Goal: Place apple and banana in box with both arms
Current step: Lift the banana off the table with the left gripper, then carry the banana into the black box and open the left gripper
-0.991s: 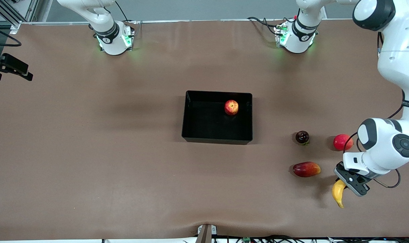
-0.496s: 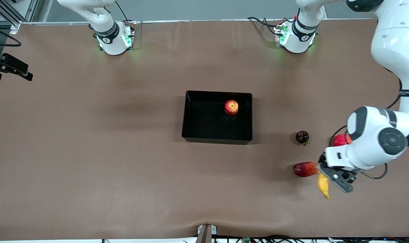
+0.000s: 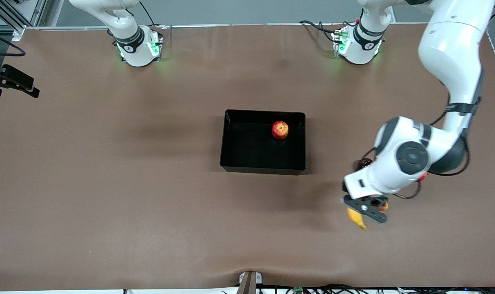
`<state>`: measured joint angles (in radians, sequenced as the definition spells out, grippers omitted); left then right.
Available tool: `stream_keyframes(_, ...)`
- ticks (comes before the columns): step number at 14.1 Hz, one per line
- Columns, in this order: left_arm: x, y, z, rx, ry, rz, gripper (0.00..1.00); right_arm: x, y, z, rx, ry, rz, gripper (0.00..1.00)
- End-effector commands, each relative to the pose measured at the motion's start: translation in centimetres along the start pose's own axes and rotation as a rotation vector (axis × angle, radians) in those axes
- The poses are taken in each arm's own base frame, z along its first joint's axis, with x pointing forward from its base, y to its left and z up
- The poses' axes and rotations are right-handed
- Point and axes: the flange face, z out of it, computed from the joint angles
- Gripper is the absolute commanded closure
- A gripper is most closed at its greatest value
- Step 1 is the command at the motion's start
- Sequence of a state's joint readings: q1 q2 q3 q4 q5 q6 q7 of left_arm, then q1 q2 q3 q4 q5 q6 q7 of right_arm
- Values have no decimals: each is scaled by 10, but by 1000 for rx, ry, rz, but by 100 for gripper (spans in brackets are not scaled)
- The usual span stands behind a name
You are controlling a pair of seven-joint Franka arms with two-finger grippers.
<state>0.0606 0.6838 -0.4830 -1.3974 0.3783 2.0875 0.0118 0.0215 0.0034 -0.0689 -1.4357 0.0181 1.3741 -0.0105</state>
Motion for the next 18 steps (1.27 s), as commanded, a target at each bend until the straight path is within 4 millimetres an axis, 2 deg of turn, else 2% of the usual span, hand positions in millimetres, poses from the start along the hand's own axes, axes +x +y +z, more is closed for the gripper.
stream_keyframes(1, 5, 51, -12, -4, -6, -107, 100, -5, 3, -2, 18, -1, -2, 0)
stream_keyframes(5, 12, 129, -14, -20, -5, -315, 100, -5, 3, -2, 18, -4, -2, 0)
stream_keyframes(6, 12, 160, -14, -25, -7, -312, 100, -5, 2, -2, 18, -4, -4, 0)
stream_keyframes(11, 3, 264, 3, -31, -34, -343, 100, -5, 3, -2, 18, -4, -2, 0)
stream_keyframes(14, -12, 332, 9, -31, -45, -314, 100, -6, 3, -2, 18, -5, -2, 0)
stream_keyframes(17, -25, 365, 15, -19, -58, -398, 100, -6, 3, -2, 18, -5, -2, 0)
stream_keyframes(18, -32, 383, 20, -17, -69, -408, 100, -6, 3, -2, 18, -5, -2, 0)
